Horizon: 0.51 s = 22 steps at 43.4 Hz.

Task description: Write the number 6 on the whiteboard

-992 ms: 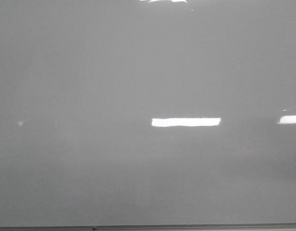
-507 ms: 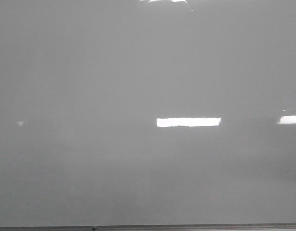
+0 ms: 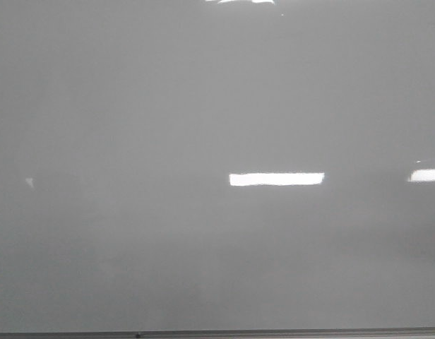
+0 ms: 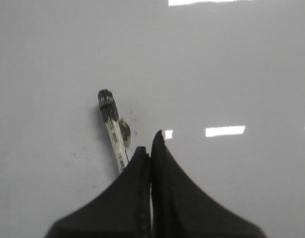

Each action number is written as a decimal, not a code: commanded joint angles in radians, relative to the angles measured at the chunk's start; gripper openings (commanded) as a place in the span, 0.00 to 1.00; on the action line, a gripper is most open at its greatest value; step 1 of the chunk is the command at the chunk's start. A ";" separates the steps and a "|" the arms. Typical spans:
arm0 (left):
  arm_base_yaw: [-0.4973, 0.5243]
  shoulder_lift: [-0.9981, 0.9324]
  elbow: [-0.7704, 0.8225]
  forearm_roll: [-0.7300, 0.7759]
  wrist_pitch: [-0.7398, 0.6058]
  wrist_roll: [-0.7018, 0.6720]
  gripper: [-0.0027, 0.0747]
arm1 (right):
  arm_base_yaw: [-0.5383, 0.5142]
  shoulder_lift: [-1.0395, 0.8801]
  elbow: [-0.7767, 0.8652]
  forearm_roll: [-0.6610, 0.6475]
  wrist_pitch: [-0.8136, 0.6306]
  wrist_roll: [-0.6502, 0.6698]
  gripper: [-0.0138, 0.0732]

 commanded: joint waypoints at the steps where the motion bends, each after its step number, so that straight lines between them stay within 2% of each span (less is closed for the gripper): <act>1: 0.001 -0.012 -0.041 -0.012 -0.136 -0.002 0.01 | -0.002 -0.016 -0.082 0.004 -0.086 -0.006 0.08; 6: 0.001 0.012 -0.160 -0.010 -0.080 -0.002 0.01 | -0.002 0.001 -0.198 0.004 -0.017 -0.006 0.08; 12: 0.001 0.121 -0.311 0.037 0.011 -0.002 0.01 | -0.002 0.108 -0.349 0.005 0.078 -0.006 0.08; 22: 0.001 0.315 -0.421 0.042 0.088 -0.002 0.01 | -0.002 0.314 -0.486 0.005 0.090 -0.006 0.08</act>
